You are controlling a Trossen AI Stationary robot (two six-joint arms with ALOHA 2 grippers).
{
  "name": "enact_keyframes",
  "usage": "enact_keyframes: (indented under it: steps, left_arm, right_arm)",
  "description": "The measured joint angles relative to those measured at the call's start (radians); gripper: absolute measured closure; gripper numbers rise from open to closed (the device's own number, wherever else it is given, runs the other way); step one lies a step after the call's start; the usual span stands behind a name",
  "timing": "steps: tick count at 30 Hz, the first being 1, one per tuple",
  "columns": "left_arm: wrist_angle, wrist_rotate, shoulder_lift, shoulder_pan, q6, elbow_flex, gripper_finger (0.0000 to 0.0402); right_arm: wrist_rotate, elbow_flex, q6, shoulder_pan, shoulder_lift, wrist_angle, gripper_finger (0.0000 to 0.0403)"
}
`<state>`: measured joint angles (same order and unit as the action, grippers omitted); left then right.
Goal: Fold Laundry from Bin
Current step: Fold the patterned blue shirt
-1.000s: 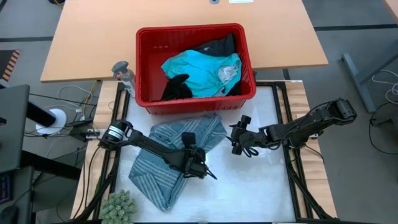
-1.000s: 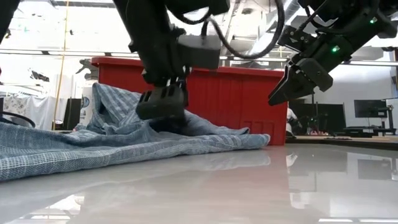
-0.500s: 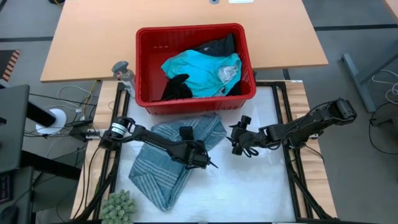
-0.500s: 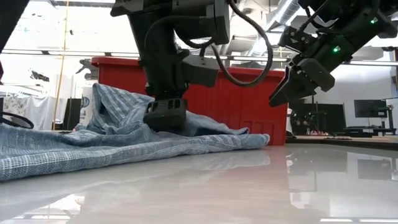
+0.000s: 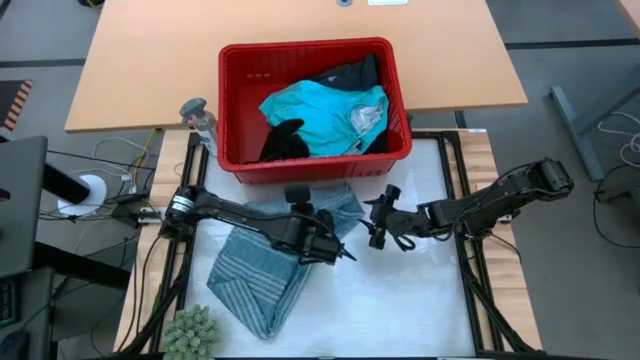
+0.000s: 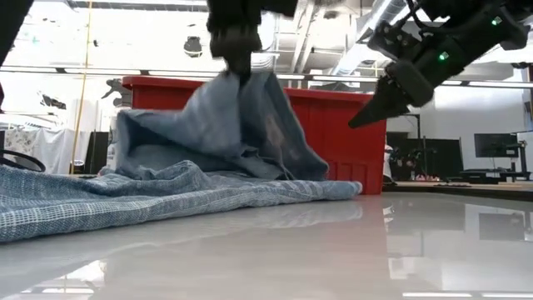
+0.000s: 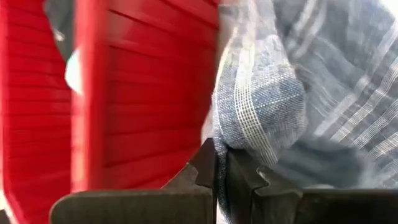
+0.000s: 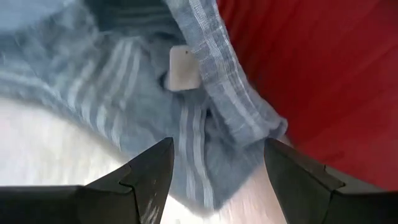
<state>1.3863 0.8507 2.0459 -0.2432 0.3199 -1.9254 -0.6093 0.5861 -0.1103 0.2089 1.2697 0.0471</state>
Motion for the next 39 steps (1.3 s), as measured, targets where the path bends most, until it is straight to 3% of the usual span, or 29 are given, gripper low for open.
enact_keyframes:
  steps: [9,15,23,32,39]
  left_arm:
    - [0.161,0.008,-0.005,-0.037,0.000,-0.190,0.0401]
    - [0.186,0.013,-0.013,-0.046,-0.008,-0.204,0.0401]
    - [0.185,-0.012,-0.014,-0.050,-0.027,-0.205,0.0401]
    - [0.185,-0.034,-0.014,-0.049,-0.027,-0.205,0.0401]
    - [0.185,-0.033,-0.014,-0.049,-0.027,-0.205,0.0401]
  right_arm:
    - [-0.018,0.000,0.202,-0.004,0.000,0.113,0.0127]
    - [-0.063,0.000,0.355,-0.004,0.000,-0.005,0.0127]
    - [-0.069,-0.024,0.620,-0.056,0.002,0.004,0.0127]
    - [0.051,-0.024,0.839,-0.176,0.121,0.239,0.0127]
    - [0.141,-0.024,0.903,-0.240,0.248,0.398,0.0130]
